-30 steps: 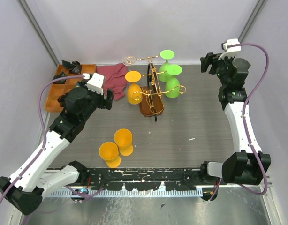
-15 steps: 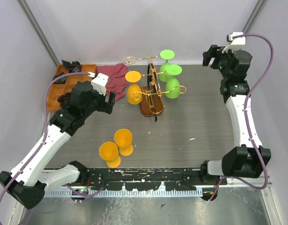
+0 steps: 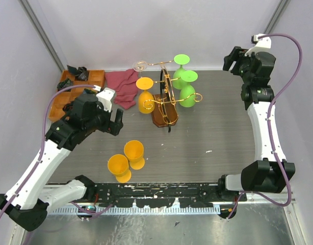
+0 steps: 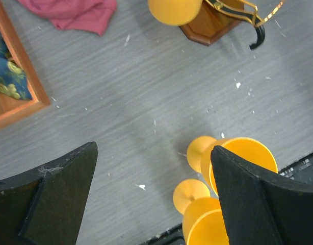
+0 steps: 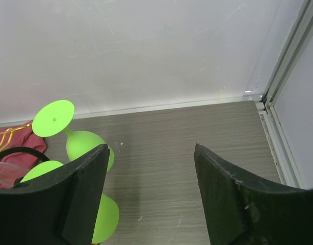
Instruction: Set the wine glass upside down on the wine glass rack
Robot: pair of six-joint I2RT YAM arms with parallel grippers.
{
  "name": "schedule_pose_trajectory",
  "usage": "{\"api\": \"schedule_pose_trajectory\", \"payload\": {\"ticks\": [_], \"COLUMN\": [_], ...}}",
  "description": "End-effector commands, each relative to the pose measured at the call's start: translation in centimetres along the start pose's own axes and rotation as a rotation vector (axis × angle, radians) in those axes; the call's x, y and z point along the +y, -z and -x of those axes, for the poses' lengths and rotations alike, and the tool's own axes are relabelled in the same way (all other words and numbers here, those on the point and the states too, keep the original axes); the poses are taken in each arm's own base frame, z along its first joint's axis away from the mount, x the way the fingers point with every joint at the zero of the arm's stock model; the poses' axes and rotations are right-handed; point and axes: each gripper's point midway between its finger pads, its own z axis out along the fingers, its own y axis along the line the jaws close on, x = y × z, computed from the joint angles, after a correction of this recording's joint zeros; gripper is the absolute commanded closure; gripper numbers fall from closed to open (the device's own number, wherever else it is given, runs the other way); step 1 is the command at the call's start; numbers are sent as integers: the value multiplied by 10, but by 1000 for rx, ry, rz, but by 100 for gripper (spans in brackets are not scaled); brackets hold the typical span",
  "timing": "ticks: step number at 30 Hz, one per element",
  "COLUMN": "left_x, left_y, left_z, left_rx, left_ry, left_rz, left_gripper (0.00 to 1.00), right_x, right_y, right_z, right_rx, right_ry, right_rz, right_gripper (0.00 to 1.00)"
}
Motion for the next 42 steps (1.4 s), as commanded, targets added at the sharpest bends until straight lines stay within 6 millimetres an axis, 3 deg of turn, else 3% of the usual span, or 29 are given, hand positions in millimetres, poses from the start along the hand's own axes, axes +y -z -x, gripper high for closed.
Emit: {"api": "schedule_pose_trajectory", "payload": {"ticks": [1, 17, 27, 34, 42], "left_x": [-15, -26, -33, -47, -60], "left_y": [15, 4, -19, -27, -39], "left_z": [-14, -49, -62, -68, -81], "left_rx": [67, 285, 317, 351, 407], "left_ry": [30, 18, 49, 75, 36], "left_rz": [-86, -148, -172, -219, -224], "left_gripper": [1, 1, 1, 12, 14], "right_x": [12, 21, 22, 18, 16], "right_y": [9, 43, 41, 39, 36], "right_z": [14, -13, -21, -21, -24], "right_rx": [8, 128, 145, 144, 150], "right_ry": [-10, 19, 23, 43, 51], "right_rz": [20, 41, 53, 42, 34], "right_gripper": [27, 26, 26, 26, 26]}}
